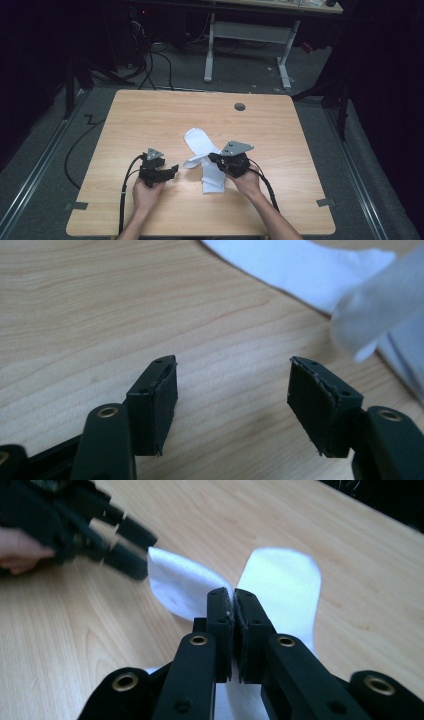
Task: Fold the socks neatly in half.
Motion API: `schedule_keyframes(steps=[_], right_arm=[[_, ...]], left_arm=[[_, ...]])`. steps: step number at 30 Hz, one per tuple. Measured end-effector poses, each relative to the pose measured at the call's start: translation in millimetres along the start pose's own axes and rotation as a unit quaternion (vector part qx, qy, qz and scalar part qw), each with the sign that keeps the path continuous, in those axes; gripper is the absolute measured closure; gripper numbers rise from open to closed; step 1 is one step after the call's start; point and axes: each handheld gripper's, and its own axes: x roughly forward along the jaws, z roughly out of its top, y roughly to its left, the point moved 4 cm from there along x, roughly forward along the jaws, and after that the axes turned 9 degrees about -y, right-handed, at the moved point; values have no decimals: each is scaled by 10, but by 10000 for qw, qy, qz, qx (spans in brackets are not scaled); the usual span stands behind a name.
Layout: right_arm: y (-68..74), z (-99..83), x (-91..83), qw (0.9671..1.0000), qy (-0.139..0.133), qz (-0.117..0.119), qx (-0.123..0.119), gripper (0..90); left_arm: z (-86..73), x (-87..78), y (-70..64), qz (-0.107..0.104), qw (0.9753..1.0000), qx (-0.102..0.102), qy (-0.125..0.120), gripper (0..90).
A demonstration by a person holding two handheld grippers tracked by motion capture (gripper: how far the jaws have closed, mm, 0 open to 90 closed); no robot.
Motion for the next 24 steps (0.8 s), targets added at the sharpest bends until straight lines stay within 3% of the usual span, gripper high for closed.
schedule_keyframes(steps=[2,6,10,15,18,24], right_arm=[[22,-67,-5,10000,31,43,6,860],[93,-183,-29,9999,64,130,40,859],[162,-300,-30,9996,162,220,53,854],[167,-355,-11,9997,133,136,130,846],[158,-368,-1,9997,139,74,161,843],[136,-408,30,9993,242,-18,285,829]], left_arm=[[46,-12,0,-143,9997,-195,-78,409],[121,20,-54,-233,9996,-141,17,408],[172,77,-138,-467,9987,-160,91,408],[159,154,-220,-667,9974,-164,203,408],[114,201,-262,-660,9971,-54,374,412],[85,250,-355,-589,9968,289,456,447]])
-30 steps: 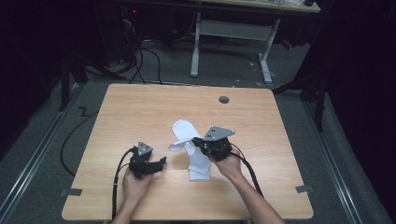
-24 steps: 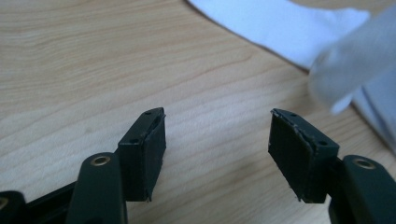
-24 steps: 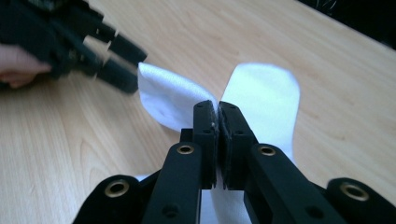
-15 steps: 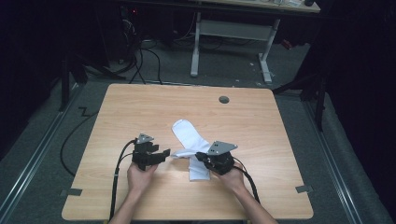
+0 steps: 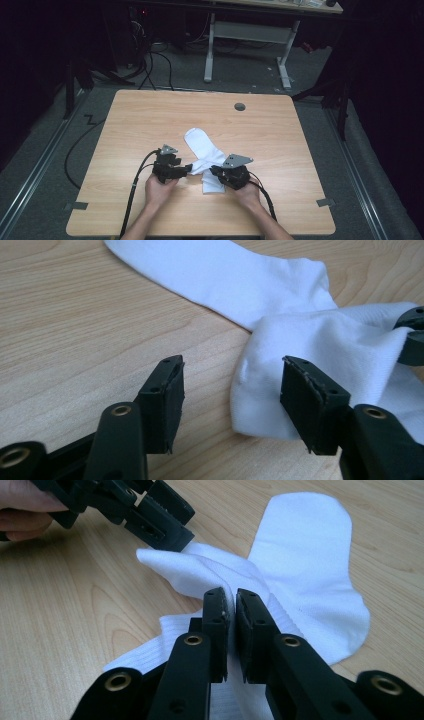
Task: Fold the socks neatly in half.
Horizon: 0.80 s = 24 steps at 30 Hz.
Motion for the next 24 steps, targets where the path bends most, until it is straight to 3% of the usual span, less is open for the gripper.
schedule_keyframes(steps=[9,13,17,24], right_arm=[[20,5,33,9999,58,-120,16,756],[25,12,9,9997,75,-222,59,706],[30,40,-47,9995,-15,-302,112,685],[46,115,-220,9983,-264,-510,129,645]], left_arm=[[-27,69,-69,196,9983,508,216,707],[4,86,-74,180,9976,575,351,834],[42,93,-91,127,9970,659,388,862],[107,28,-41,57,9988,467,150,872]])
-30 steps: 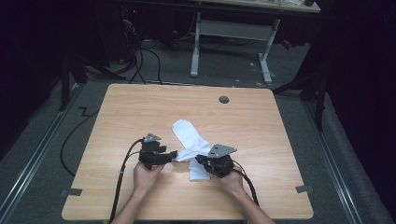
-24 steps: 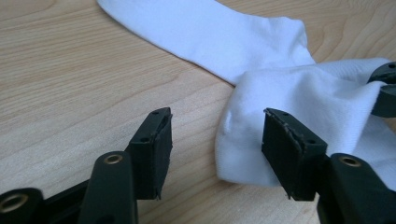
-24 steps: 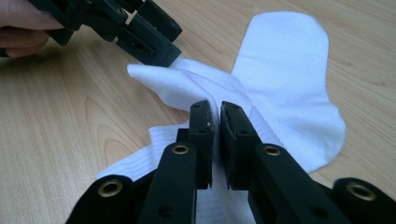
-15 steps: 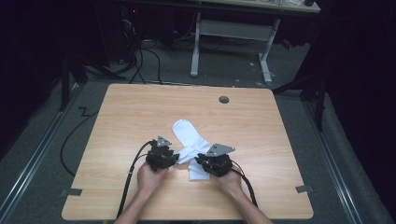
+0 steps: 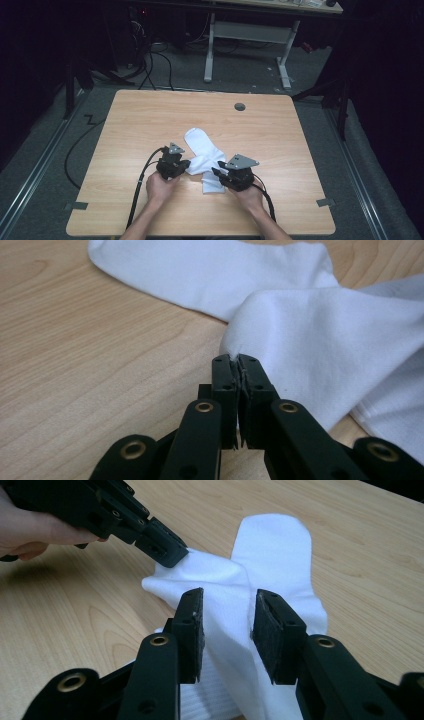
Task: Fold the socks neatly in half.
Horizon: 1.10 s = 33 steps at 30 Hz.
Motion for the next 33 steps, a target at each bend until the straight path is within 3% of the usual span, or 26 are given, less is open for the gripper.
schedule_keyframes(steps=[9,15,21,23,25,27,33], right_arm=[[120,-44,-62,9990,182,395,69,725],[175,-177,117,9978,475,419,168,656],[203,-263,250,9962,723,432,199,641],[207,-289,281,9958,804,405,183,674],[202,-287,283,9958,827,379,56,778],[190,-281,276,9957,841,378,17,821],[175,-238,243,9959,817,360,-138,844]], left_arm=[[129,-33,27,18,9999,34,-140,871],[208,-39,29,27,9998,39,-210,872],[254,-32,28,-25,9996,-4,-292,872],[254,-29,36,-22,9995,-32,-298,872],[257,-28,46,-41,9995,-66,-311,872],[281,-37,57,-135,9991,-175,-348,872],[432,-80,61,-207,9983,-201,-498,872]])
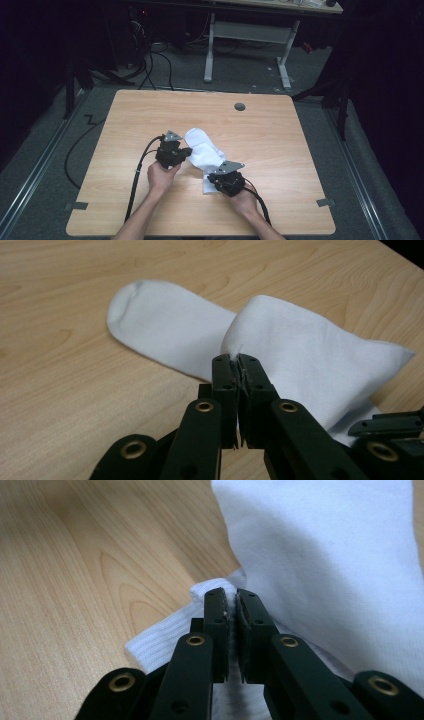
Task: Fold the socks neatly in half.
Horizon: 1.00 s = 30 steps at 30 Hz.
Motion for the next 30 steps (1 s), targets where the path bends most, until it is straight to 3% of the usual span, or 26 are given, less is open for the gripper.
schedule_keyframes(steps=[8,13,22,30], right_arm=[[-57,118,-213,9989,-271,-185,-342,846],[-98,126,-295,9983,-445,-169,-323,846],[-61,98,-431,9971,-627,-100,-431,846],[25,83,-429,9961,-739,75,-475,846]], left_arm=[[346,-1,45,131,9997,144,-124,873],[522,37,67,251,9992,222,-205,874],[585,50,206,490,9983,157,-260,875],[637,73,295,664,9972,129,-306,875]])
